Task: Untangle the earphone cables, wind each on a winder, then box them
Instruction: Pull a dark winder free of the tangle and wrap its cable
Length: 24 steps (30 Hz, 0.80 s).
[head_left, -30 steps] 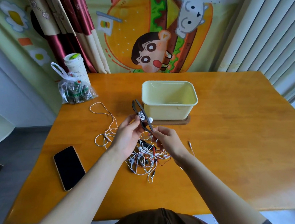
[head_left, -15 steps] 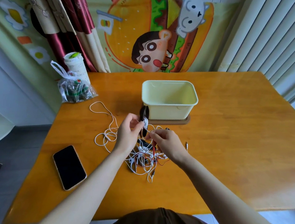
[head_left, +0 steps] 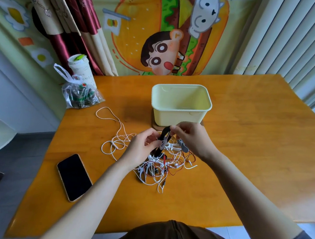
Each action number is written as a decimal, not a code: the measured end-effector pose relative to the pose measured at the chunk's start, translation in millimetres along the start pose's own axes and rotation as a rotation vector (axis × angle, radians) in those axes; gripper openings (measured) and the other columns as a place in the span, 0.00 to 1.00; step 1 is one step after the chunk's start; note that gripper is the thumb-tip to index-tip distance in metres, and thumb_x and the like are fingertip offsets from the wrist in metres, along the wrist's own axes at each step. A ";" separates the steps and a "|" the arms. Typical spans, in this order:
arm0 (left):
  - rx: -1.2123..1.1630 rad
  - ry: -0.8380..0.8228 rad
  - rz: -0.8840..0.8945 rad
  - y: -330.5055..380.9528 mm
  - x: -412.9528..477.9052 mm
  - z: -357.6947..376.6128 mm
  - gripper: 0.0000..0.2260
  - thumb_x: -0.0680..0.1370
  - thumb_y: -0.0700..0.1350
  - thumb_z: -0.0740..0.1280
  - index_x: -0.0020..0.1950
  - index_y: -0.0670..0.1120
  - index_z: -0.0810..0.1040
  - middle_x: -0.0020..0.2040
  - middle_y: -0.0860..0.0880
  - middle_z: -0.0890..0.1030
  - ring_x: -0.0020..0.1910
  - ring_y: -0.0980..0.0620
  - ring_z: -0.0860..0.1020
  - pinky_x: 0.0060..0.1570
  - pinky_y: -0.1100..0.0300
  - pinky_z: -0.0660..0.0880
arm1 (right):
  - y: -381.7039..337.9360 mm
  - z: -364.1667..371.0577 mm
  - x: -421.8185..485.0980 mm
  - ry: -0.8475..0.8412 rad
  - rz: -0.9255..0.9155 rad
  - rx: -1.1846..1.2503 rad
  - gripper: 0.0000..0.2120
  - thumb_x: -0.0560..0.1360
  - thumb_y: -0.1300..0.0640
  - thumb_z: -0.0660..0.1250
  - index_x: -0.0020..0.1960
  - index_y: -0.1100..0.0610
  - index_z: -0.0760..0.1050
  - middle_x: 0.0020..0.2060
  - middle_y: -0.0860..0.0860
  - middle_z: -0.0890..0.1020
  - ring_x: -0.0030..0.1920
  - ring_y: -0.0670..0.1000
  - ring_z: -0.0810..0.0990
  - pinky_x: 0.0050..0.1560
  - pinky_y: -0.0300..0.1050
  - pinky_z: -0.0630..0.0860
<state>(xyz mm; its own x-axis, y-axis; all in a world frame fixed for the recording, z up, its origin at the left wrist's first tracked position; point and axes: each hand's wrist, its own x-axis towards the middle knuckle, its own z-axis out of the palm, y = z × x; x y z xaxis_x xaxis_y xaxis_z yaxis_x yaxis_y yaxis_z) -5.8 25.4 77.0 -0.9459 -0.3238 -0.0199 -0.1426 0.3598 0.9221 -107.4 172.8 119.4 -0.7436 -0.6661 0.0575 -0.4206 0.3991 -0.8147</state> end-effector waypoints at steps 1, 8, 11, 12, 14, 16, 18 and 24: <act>-0.056 -0.030 -0.014 2.6 -0.1 -1.6 0.06 0.78 0.39 0.66 0.49 0.51 0.76 0.47 0.47 0.80 0.48 0.50 0.79 0.49 0.61 0.76 | -0.4 -1.3 0.7 0.010 -0.008 0.013 0.13 0.78 0.51 0.64 0.38 0.55 0.80 0.28 0.44 0.76 0.26 0.39 0.72 0.27 0.30 0.64; -0.209 -0.138 -0.086 12.1 -2.1 -9.6 0.05 0.79 0.39 0.64 0.50 0.48 0.75 0.45 0.47 0.79 0.41 0.63 0.79 0.43 0.70 0.74 | -0.3 1.5 5.1 0.118 -0.067 -0.022 0.10 0.75 0.48 0.66 0.40 0.53 0.79 0.33 0.46 0.80 0.31 0.44 0.74 0.31 0.38 0.68; -0.277 -0.197 -0.139 13.2 -2.6 -11.9 0.04 0.79 0.39 0.63 0.52 0.47 0.75 0.47 0.45 0.79 0.45 0.56 0.79 0.41 0.67 0.74 | -1.5 1.2 6.4 0.144 -0.090 -0.004 0.10 0.74 0.49 0.67 0.40 0.54 0.79 0.35 0.50 0.81 0.33 0.47 0.76 0.34 0.41 0.70; -0.304 -0.213 -0.155 13.0 -2.7 -13.0 0.05 0.80 0.40 0.63 0.53 0.47 0.75 0.48 0.43 0.79 0.47 0.52 0.79 0.42 0.65 0.74 | -2.3 1.6 7.2 0.145 -0.096 0.006 0.10 0.74 0.49 0.67 0.40 0.54 0.79 0.35 0.50 0.81 0.33 0.45 0.75 0.33 0.40 0.69; -0.362 -0.252 -0.186 13.4 -2.6 -14.9 0.05 0.80 0.39 0.61 0.53 0.47 0.75 0.49 0.40 0.78 0.50 0.46 0.78 0.44 0.60 0.73 | -2.8 1.8 9.2 0.155 -0.107 0.011 0.10 0.74 0.49 0.68 0.40 0.54 0.80 0.34 0.47 0.80 0.31 0.41 0.74 0.32 0.34 0.67; -0.385 -0.277 -0.213 16.3 -2.1 -17.3 0.06 0.80 0.39 0.61 0.53 0.46 0.75 0.47 0.43 0.78 0.48 0.48 0.78 0.43 0.60 0.73 | -1.4 1.2 10.6 0.166 -0.126 0.009 0.10 0.72 0.49 0.69 0.40 0.55 0.82 0.33 0.42 0.79 0.32 0.39 0.74 0.32 0.32 0.67; -0.368 -0.287 -0.225 17.9 -1.1 -21.6 0.06 0.80 0.38 0.61 0.53 0.47 0.75 0.45 0.46 0.78 0.46 0.52 0.78 0.42 0.63 0.74 | -0.7 -0.5 11.3 0.166 -0.130 0.019 0.14 0.69 0.44 0.69 0.40 0.55 0.83 0.35 0.41 0.79 0.34 0.40 0.76 0.34 0.34 0.70; -0.555 -0.341 -0.197 23.3 -5.0 -25.9 0.08 0.76 0.39 0.63 0.54 0.45 0.75 0.44 0.48 0.80 0.47 0.51 0.78 0.47 0.60 0.75 | 4.4 -6.9 13.1 0.041 -0.063 0.153 0.11 0.67 0.45 0.70 0.36 0.54 0.79 0.28 0.43 0.78 0.29 0.41 0.75 0.32 0.35 0.71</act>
<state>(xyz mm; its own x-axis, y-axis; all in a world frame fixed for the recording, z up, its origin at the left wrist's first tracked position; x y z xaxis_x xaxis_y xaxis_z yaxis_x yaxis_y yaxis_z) 3.2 12.7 108.6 -0.9696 -0.0106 -0.2445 -0.2370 -0.2090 0.9488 -122.6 170.2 120.5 -0.7402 -0.6594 0.1317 -0.3851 0.2552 -0.8869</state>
